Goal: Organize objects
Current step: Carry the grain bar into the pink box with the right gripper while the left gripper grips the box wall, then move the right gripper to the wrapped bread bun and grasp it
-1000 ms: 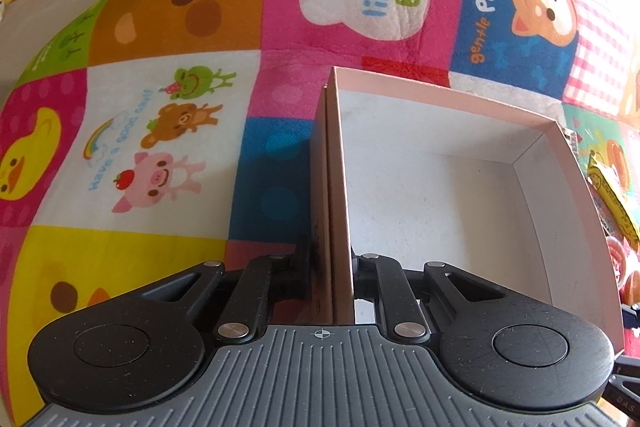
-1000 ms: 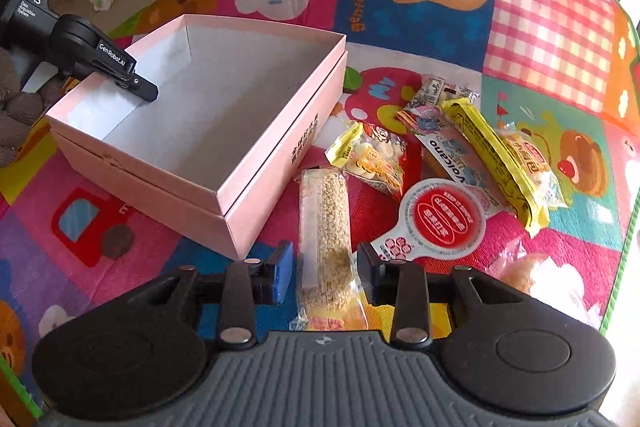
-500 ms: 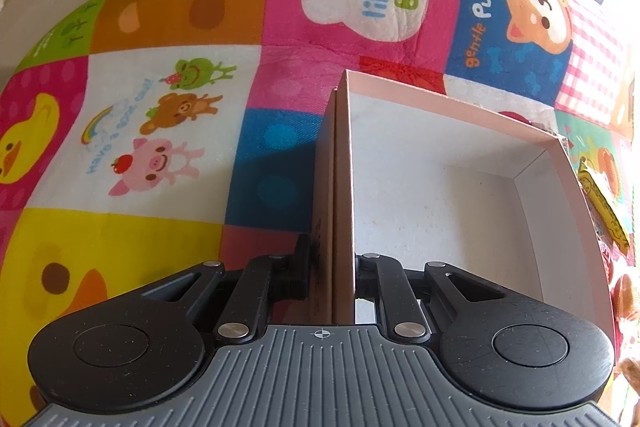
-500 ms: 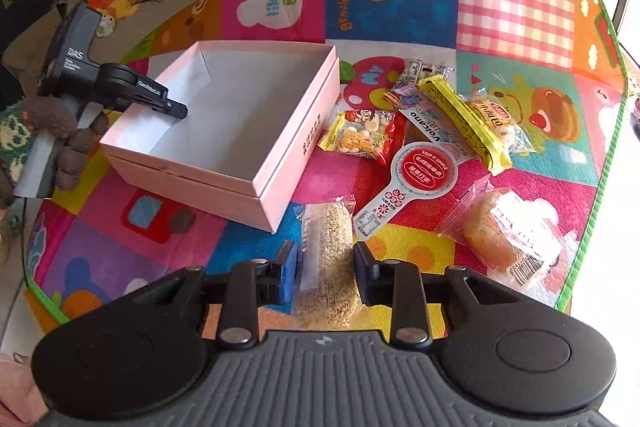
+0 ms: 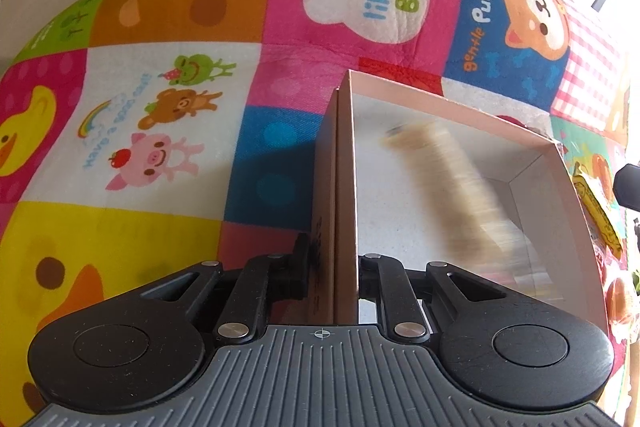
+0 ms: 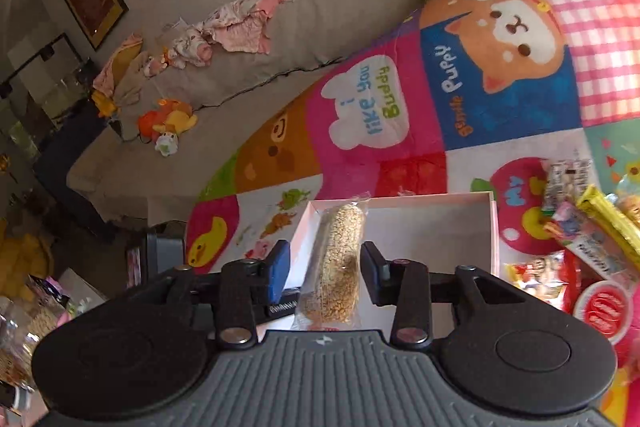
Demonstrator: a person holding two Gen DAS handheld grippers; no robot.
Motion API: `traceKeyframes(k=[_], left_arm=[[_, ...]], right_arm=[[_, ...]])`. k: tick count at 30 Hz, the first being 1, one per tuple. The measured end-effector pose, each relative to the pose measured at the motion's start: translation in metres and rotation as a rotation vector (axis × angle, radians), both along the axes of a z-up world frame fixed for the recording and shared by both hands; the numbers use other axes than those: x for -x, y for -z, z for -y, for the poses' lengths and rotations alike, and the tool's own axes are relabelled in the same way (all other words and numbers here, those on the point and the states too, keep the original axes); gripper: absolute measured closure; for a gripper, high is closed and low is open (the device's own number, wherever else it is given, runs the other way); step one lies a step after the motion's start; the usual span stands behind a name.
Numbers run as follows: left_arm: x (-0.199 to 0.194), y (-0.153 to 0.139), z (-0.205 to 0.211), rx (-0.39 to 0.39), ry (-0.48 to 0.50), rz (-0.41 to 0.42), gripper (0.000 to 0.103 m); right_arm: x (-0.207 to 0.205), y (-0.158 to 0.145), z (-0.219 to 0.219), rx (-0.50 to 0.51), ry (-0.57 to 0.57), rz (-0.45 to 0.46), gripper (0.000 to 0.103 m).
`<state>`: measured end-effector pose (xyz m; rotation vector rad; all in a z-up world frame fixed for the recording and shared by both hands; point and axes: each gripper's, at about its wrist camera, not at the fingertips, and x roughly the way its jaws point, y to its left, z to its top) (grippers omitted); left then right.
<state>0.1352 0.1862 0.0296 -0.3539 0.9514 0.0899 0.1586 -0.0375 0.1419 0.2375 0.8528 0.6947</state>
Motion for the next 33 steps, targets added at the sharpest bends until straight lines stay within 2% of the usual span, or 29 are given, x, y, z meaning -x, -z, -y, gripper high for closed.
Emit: traceKeyframes(k=[2,3,4,5,8,10,13,15,16,18,20,23,25,27,29,31,33], left_arm=[[0.001,0.000,-0.001,0.009,0.000,0.001,0.085],[0.001,0.001,-0.001,0.014,-0.001,0.001,0.085],[0.001,0.001,-0.002,0.018,-0.005,0.002,0.085],[0.002,0.000,-0.001,0.020,-0.008,0.004,0.085],[0.002,-0.001,-0.001,0.020,-0.013,0.006,0.085],[0.001,-0.002,0.000,0.023,-0.023,0.002,0.085],[-0.004,-0.003,0.002,0.042,-0.040,-0.006,0.085],[-0.007,-0.004,0.005,0.046,-0.050,-0.009,0.085],[-0.010,-0.004,0.007,0.048,-0.051,-0.014,0.084],[-0.015,-0.004,0.012,0.035,-0.051,-0.013,0.083],[-0.021,-0.004,0.018,0.013,-0.058,-0.007,0.082],[-0.030,-0.004,0.020,0.009,-0.068,-0.003,0.083],[-0.033,-0.004,0.019,0.008,-0.054,0.000,0.084],[-0.033,-0.004,0.020,-0.007,-0.030,0.006,0.084],[-0.035,-0.004,0.023,-0.025,-0.016,0.007,0.085],[-0.036,-0.004,0.025,-0.035,-0.009,0.012,0.086],[-0.036,-0.003,0.026,-0.041,-0.003,0.017,0.086]], right_arm=[[-0.002,0.005,-0.009,0.014,-0.009,0.007,0.060],[0.005,0.005,-0.006,0.044,-0.015,0.057,0.059],[0.013,0.004,-0.002,0.078,-0.014,0.111,0.054],[0.029,0.003,0.008,0.129,-0.014,0.196,0.043],[0.075,0.010,0.043,0.251,-0.041,0.366,0.023],[0.104,0.024,0.060,0.336,-0.093,0.411,0.022],[0.128,0.051,0.072,0.407,-0.134,0.382,0.024],[0.125,0.068,0.072,0.432,-0.123,0.348,0.036],[0.119,0.075,0.070,0.441,-0.102,0.333,0.046],[0.101,0.085,0.069,0.433,-0.050,0.284,0.049],[0.086,0.088,0.071,0.386,0.007,0.263,0.049],[0.070,0.091,0.072,0.374,0.069,0.275,0.049],[0.066,0.088,0.079,0.344,0.068,0.264,0.049],[0.075,0.081,0.095,0.346,0.065,0.304,0.046],[0.082,0.074,0.115,0.388,0.095,0.362,0.030],[0.083,0.071,0.139,0.426,0.153,0.390,0.024],[0.074,0.072,0.165,0.450,0.225,0.368,0.023]])
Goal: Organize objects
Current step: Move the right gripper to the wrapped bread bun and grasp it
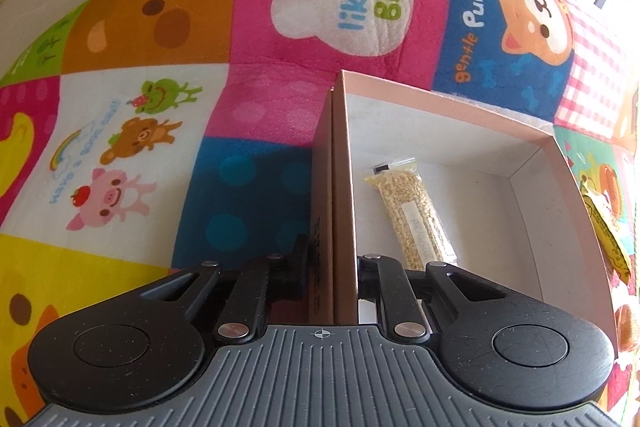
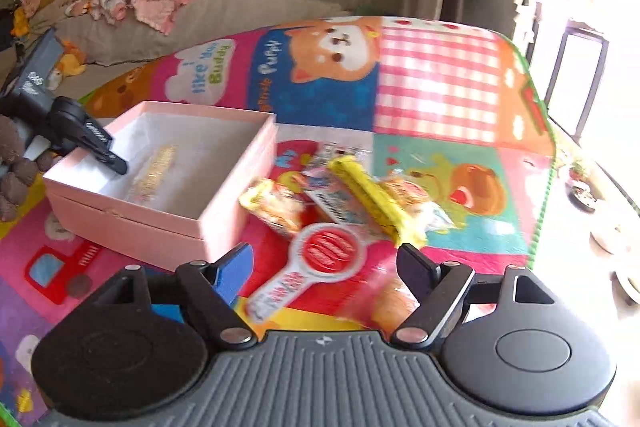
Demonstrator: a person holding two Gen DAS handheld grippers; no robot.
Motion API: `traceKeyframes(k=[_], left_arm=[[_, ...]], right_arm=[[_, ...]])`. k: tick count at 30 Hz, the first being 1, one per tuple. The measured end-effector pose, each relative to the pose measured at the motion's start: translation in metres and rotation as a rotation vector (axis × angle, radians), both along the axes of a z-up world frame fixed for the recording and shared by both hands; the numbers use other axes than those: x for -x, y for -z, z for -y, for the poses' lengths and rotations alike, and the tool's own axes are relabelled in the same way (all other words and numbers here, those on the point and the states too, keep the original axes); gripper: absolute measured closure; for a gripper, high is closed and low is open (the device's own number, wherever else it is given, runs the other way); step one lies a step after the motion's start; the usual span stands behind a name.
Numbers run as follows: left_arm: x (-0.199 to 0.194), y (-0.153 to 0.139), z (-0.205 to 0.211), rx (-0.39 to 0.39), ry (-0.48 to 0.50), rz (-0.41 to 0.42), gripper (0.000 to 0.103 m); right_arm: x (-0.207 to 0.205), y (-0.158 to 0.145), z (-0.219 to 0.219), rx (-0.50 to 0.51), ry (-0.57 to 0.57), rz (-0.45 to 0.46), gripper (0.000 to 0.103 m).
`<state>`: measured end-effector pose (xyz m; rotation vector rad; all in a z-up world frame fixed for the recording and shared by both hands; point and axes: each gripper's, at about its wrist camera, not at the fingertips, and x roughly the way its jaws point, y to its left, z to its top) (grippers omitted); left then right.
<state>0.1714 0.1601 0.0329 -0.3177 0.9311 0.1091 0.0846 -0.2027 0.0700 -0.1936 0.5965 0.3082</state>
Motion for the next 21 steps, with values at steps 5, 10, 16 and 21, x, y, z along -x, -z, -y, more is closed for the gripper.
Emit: traceKeyframes(k=[5,10,16,21], left_arm=[[0.003,0.001,0.000,-0.010,0.020,0.015,0.086],[0.003,0.001,0.004,-0.034,0.012,0.009,0.087],[0.004,0.001,0.004,-0.043,0.024,0.013,0.087],[0.002,0.000,0.004,-0.052,0.055,-0.003,0.087]], right_arm=[[-0.033,0.013,0.064,-0.124,0.182,-0.104,0.023],[-0.030,0.038,0.067,-0.228,0.170,-0.236,0.021],[0.020,0.015,0.024,-0.154,-0.091,-0.186,0.020],[0.016,0.005,0.017,-0.026,-0.058,-0.102,0.018]])
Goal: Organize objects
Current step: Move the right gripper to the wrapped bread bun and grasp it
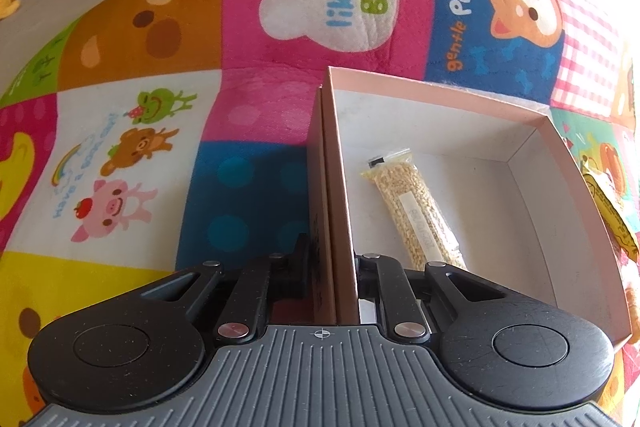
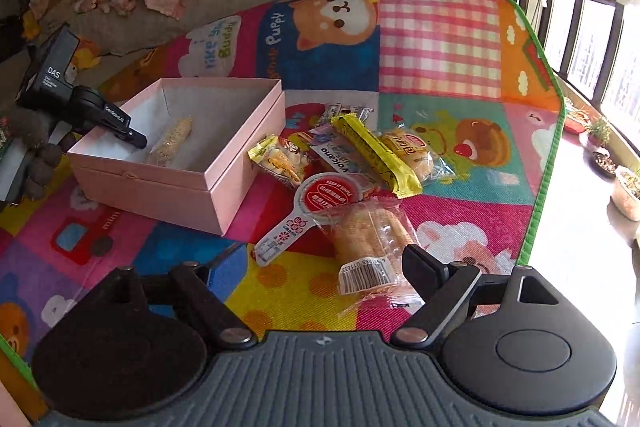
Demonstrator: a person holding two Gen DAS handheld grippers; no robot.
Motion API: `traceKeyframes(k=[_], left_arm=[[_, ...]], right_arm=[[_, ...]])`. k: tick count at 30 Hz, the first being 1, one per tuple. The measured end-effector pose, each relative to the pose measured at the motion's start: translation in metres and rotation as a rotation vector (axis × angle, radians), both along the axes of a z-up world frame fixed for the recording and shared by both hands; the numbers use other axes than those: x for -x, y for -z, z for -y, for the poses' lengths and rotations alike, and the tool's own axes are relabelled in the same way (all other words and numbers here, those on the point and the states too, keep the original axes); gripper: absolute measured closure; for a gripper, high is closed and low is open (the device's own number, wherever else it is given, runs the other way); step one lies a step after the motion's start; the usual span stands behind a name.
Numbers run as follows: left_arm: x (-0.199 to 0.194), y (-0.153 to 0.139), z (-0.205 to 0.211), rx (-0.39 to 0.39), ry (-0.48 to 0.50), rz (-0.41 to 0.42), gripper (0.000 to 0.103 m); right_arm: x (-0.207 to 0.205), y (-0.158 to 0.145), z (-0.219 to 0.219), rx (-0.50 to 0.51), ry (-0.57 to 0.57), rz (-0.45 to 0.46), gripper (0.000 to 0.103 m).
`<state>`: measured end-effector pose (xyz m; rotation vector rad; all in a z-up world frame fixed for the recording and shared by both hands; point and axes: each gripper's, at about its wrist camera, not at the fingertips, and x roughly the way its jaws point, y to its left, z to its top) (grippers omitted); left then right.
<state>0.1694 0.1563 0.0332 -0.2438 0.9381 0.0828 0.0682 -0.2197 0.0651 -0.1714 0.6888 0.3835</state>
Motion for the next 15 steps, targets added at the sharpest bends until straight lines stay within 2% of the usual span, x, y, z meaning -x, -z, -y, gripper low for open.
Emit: traceKeyframes(k=[5,9,10,11,15], left_arm=[[0.001,-0.002,0.003,-0.029,0.054,-0.036,0.085],[0.006,-0.001,0.005,-0.038,0.043,-0.017,0.085],[0.007,-0.001,0.005,-0.036,0.042,-0.014,0.086],[0.007,-0.001,0.004,-0.035,0.044,-0.012,0.086],[0.007,0.000,0.002,-0.019,0.040,-0.005,0.086]], right_arm=[[-0.037,0.019,0.004,0.065,0.066,-0.002,0.018],[-0.067,0.034,0.013,0.023,0.107,-0.079,0.018],[-0.069,0.036,0.014,0.009,0.106,-0.095,0.023],[-0.069,0.037,0.013,0.001,0.101,-0.110,0.038],[-0.050,0.028,0.004,0.034,0.080,-0.145,0.042]])
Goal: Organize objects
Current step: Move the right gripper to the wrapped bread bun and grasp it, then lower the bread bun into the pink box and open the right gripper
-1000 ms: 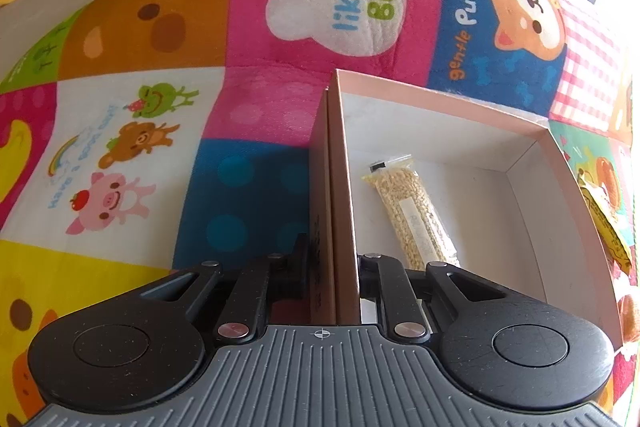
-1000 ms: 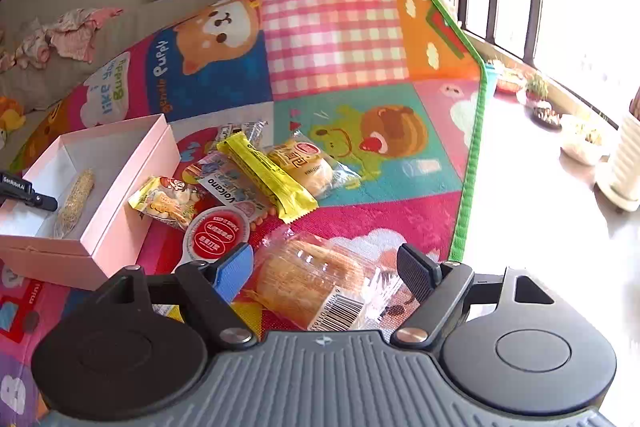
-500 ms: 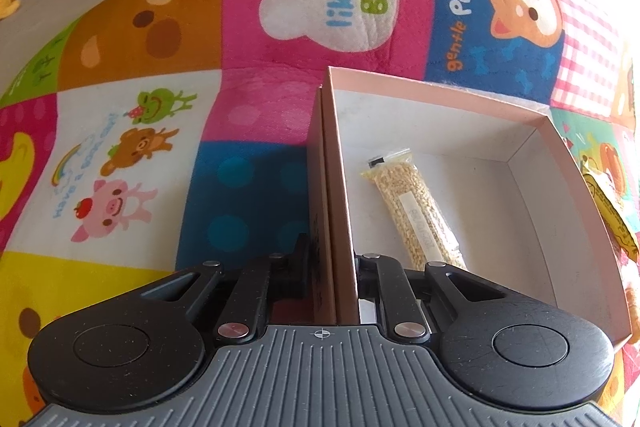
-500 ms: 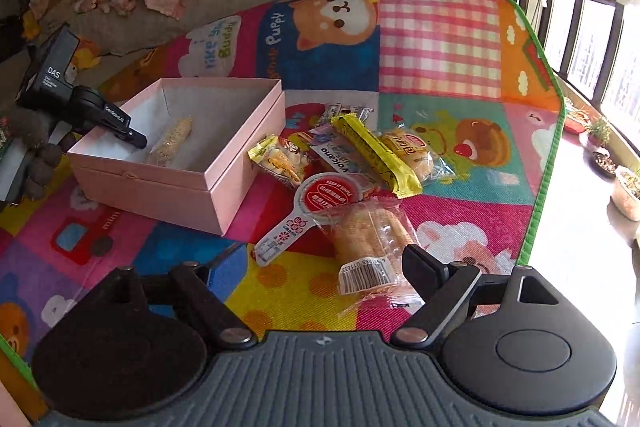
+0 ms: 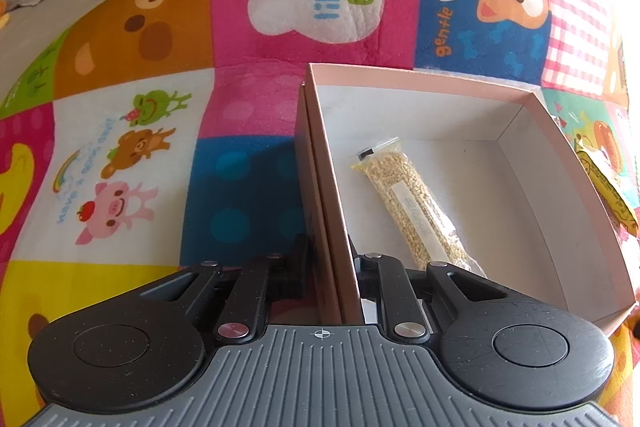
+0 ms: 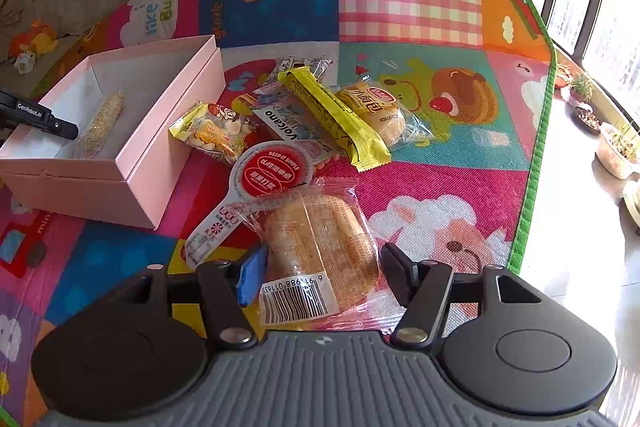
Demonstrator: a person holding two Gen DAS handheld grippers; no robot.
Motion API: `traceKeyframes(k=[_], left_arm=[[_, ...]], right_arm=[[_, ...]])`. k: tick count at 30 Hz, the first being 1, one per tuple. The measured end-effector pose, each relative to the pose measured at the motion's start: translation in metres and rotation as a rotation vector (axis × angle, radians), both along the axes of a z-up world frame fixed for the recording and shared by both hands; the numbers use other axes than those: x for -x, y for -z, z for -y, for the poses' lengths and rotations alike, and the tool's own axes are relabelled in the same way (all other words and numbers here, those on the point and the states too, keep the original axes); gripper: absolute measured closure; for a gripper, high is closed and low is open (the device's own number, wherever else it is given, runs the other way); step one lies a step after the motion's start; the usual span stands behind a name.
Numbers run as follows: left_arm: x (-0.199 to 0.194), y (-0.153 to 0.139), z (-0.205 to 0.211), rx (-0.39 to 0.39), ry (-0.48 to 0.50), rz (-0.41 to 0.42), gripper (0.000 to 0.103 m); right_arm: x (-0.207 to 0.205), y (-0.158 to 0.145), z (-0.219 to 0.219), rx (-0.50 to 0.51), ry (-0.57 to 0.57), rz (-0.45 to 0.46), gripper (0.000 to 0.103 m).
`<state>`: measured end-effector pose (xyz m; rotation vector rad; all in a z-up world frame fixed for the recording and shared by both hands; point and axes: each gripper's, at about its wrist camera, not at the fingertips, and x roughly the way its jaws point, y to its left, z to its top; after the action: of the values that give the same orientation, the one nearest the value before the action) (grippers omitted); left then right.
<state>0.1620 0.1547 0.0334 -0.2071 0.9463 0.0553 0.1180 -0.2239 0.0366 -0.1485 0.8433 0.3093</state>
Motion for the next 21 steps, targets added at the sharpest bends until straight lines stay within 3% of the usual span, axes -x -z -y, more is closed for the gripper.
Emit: traceKeyframes(k=[3,6,9,12,18,19,20,21], left_arm=[[0.000,0.001,-0.003,0.025,-0.015,0.007,0.086],[0.002,0.002,-0.004,0.038,-0.026,0.014,0.085],[0.001,0.001,-0.004,0.037,-0.027,0.011,0.085],[0.002,0.002,-0.004,0.040,-0.028,0.014,0.085],[0.002,0.003,-0.006,0.056,-0.037,0.018,0.084],[0.002,0.003,-0.006,0.057,-0.039,0.017,0.084],[0.002,0.002,-0.006,0.059,-0.043,0.016,0.084],[0.002,0.002,-0.006,0.061,-0.046,0.016,0.084]], right_arm=[[0.024,-0.013,-0.005,-0.014,-0.018,-0.048,0.043],[0.050,-0.022,-0.016,-0.096,-0.063,-0.148,0.043],[0.078,-0.034,-0.042,-0.103,-0.142,-0.152,0.044],[0.093,-0.060,-0.063,-0.129,-0.205,-0.089,0.044],[0.078,-0.145,-0.103,-0.172,-0.260,0.177,0.043],[0.065,-0.159,-0.112,-0.180,-0.244,0.236,0.040],[0.055,-0.167,-0.117,-0.196,-0.234,0.274,0.023],[0.041,-0.174,-0.125,-0.206,-0.240,0.311,0.015]])
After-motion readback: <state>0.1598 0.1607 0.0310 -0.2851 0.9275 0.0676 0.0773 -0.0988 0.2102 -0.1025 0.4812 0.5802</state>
